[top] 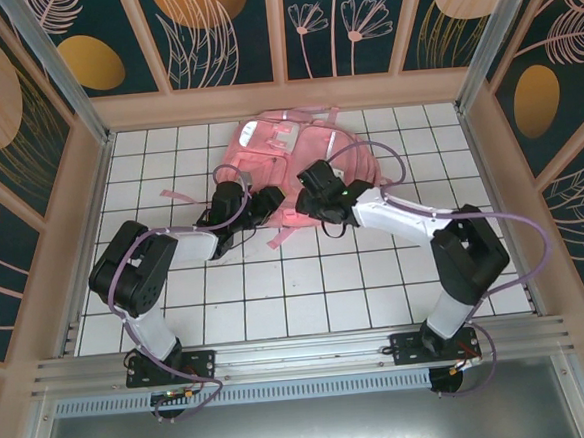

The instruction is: Pack the student bag

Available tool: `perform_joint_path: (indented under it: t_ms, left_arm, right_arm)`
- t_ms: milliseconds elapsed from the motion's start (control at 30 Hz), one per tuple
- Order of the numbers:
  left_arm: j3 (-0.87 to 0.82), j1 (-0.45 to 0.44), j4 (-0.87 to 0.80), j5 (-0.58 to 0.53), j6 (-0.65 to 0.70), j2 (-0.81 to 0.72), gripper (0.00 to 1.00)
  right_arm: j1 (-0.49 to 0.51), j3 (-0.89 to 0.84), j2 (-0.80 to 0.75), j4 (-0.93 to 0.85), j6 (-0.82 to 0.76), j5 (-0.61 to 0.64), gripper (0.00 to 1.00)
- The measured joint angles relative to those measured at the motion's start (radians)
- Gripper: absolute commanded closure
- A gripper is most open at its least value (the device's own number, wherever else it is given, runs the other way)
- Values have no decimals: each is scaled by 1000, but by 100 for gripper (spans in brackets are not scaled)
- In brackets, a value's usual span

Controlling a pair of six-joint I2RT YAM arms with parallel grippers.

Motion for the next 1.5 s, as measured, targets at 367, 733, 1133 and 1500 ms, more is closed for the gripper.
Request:
perform_joint_path:
  t_ms: [367, 733, 1133, 1500]
  left_arm:
    - [0, 0, 0, -18, 0, 0, 56]
    - [-2, 0, 0, -22, -8, 0, 56]
    - [-17, 0, -13, -45, -14, -6, 56]
    - [-24, 37, -37, -74, -14, -15, 56]
  right_arm:
    - [2, 58, 87, -19, -7, 54, 58]
    - [6, 89, 87, 11, -14, 68, 61]
    - [0, 101, 172, 32, -3, 114, 75]
    - [-24, 26, 102, 64, -15, 125, 100]
